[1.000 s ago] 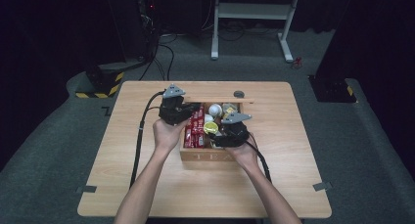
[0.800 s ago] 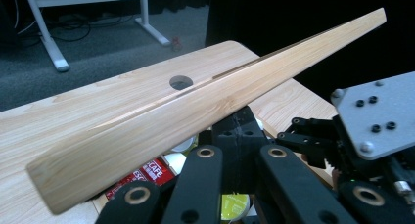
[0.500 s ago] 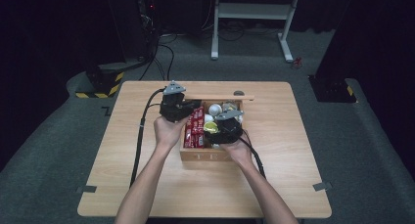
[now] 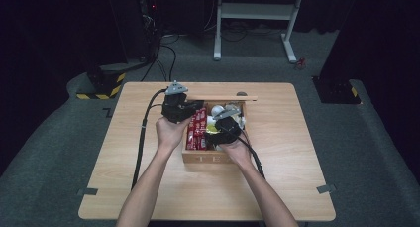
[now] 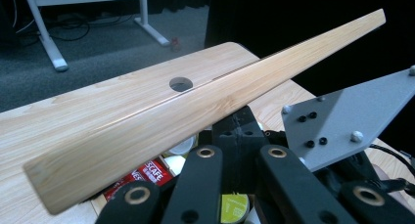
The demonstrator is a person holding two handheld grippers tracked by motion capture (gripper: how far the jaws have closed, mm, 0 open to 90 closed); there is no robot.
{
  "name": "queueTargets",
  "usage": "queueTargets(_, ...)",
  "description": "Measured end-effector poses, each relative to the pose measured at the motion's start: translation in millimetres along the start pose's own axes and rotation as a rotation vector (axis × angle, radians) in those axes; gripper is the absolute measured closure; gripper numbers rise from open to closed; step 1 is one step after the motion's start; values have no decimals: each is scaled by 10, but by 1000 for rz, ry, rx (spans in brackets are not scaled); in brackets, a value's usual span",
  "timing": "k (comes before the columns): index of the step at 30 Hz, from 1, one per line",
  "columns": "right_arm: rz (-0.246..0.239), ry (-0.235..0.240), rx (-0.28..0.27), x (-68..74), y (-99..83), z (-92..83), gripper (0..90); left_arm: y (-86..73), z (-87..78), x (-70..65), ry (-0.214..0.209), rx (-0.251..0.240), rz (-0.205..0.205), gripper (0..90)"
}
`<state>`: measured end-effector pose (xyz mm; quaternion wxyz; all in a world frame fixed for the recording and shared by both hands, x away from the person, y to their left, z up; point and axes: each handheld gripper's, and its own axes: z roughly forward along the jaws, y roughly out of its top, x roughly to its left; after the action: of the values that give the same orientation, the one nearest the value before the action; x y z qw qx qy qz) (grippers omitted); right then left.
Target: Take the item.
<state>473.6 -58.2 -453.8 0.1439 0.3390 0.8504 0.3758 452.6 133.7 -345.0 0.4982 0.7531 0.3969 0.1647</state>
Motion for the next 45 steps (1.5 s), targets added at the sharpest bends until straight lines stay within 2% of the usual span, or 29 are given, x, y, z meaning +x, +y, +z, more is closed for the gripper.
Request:
queueTargets(3, 9, 2, 3, -7, 2, 0, 294, -1, 0, -3, -3, 0, -4, 900)
queueTargets(5, 18, 2, 16, -35, -14, -5, 351, -2, 0, -3, -3, 0, -4, 900)
queueTargets(7, 21, -1, 26, -46, -25, 0, 365, -3, 0, -3, -3, 0, -3, 900)
queueTargets(8, 37, 1, 36, -50, -39, 7, 378, -4, 0, -2, -3, 0, -2, 900)
queueTargets(10, 23, -4, 34, -57, -41, 13, 383, -4, 0, -4, -2, 0, -2, 900)
queueTargets(19, 28, -10, 30, -50, -49, 8, 388, -22, 18, -6, -1, 3, 0, 900)
queueTargets(23, 35, 0, 3, -62, -73, -59, 392, -23, 28, -12, 3, 1, 3, 900)
queueTargets(24, 29, 4, -9, -78, -85, -98, 563, -22, 28, -13, 5, 2, 4, 900)
queueTargets(25, 29, 4, -9, -78, -85, -98, 563, -22, 28, -13, 5, 2, 4, 900)
queueTargets(26, 35, 11, -53, -101, -111, -189, 561, -26, 29, -15, 6, 1, 5, 900)
queueTargets(27, 35, 13, -59, -107, -118, -218, 561, -32, 29, -21, 6, -1, 2, 900)
queueTargets(31, 11, -9, -44, -117, -144, -261, 564, -47, 33, -27, 6, -4, -1, 900)
queueTargets(33, 23, -2, -51, -184, -156, -258, 589, -36, 35, -18, 7, -4, 1, 900)
queueTargets(34, 45, 0, -46, -183, -158, -268, 600, -36, 35, -18, 7, -4, 1, 900)
queueTargets(36, 49, 2, -52, -190, -158, -274, 615, -38, 35, -14, 6, -1, 4, 900)
queueTargets(38, 34, -1, -51, -181, -153, -267, 632, -47, 29, -13, -2, -2, 5, 900)
queueTargets(40, 40, 1, -47, -168, -149, -259, 637, -47, 21, -6, -5, -4, 1, 900)
queueTargets(41, 13, 0, -50, -150, -131, -238, 638, -45, 19, -4, -6, -5, 0, 900)
queueTargets(42, 13, 0, -50, -150, -131, -238, 638, -43, 19, -2, -6, -6, 0, 900)
queueTargets(43, 16, -6, -46, -118, -123, -233, 631, -38, 17, 5, -4, -4, 4, 900)
queueTargets(44, -17, -16, -49, -82, -109, -204, 578, -29, 14, 9, -7, -2, -4, 900)
queueTargets(45, -18, -19, -44, -64, -105, -187, 554, -27, 11, 13, -8, 0, -4, 900)
